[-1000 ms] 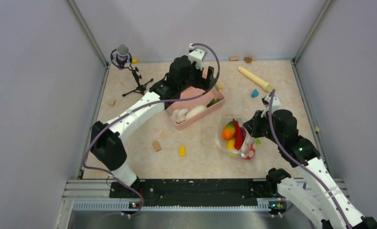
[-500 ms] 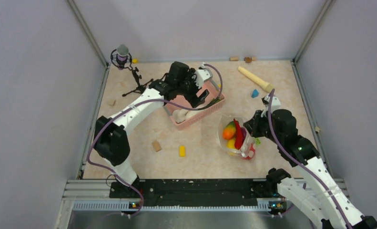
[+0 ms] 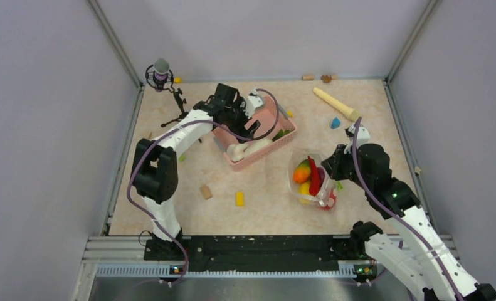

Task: Place the food in the zip-top bag and seal the zipper
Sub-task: Place the fake vegetable in the zipper food storage bag, then pick up the fake vegetable from the bin.

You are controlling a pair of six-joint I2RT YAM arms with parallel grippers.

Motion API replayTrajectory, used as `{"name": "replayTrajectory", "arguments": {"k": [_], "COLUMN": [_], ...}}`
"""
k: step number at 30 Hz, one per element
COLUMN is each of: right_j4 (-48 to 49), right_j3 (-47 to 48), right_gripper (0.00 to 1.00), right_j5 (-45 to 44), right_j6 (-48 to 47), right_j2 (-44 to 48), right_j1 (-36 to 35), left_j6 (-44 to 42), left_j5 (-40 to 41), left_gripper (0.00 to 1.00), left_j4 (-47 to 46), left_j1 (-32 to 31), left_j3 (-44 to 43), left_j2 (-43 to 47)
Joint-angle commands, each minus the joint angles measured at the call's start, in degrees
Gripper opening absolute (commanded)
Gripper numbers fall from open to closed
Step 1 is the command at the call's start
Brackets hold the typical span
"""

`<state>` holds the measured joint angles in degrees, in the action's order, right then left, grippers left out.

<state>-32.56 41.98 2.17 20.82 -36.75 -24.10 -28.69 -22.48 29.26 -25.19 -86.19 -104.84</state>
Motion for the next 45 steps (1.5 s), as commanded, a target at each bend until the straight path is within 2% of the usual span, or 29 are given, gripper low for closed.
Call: {"name": "replayTrajectory", "arguments": {"k": [1,5,15,27,36,41,45], "right_j4": [2.0,2.2,2.3,2.3,2.4,2.3,2.3], "right_j3": [-0.2,-0.2,-0.5,-0.4,-0.4,-0.4,-0.5], "right_gripper": [0.05,0.05,0.05,0.05,0.05,0.05,0.05], "right_j5": [-0.5,-0.5,-0.6,-0.6,-0.7,-0.9,-1.1], "right_j6": [0.5,0.5,0.4,0.3,0.3,0.3,0.3], "right_j2": [0.3,0.2,0.1,0.0,-0.3,-0.3,-0.3], "right_j1": [0.1,0.2,0.2,0.1,0.2,0.1,0.2], "left_j6": [-1.6,-1.5,-5.2,-4.5,-5.4,-2.8,1.6], "left_j5": [0.2,1.2,-4.5,-4.9,-1.5,0.5,5.6], "left_gripper": [0.92,0.91,0.91,0.85,0.85,0.86,0.85], "left_j4": [-0.1,0.4,5.1,4.7,4.1,2.0,-2.2], "left_j1": [0.1,0.2,0.0,-2.1,-3.9,-4.0,-4.0], "left_j3": [-3.5,-6.1,-7.0,-9.0,-8.6,-8.5,-8.3], "left_j2": [-2.8,-6.3,-9.6,-14.8,-16.8,-16.4,-16.5]}}
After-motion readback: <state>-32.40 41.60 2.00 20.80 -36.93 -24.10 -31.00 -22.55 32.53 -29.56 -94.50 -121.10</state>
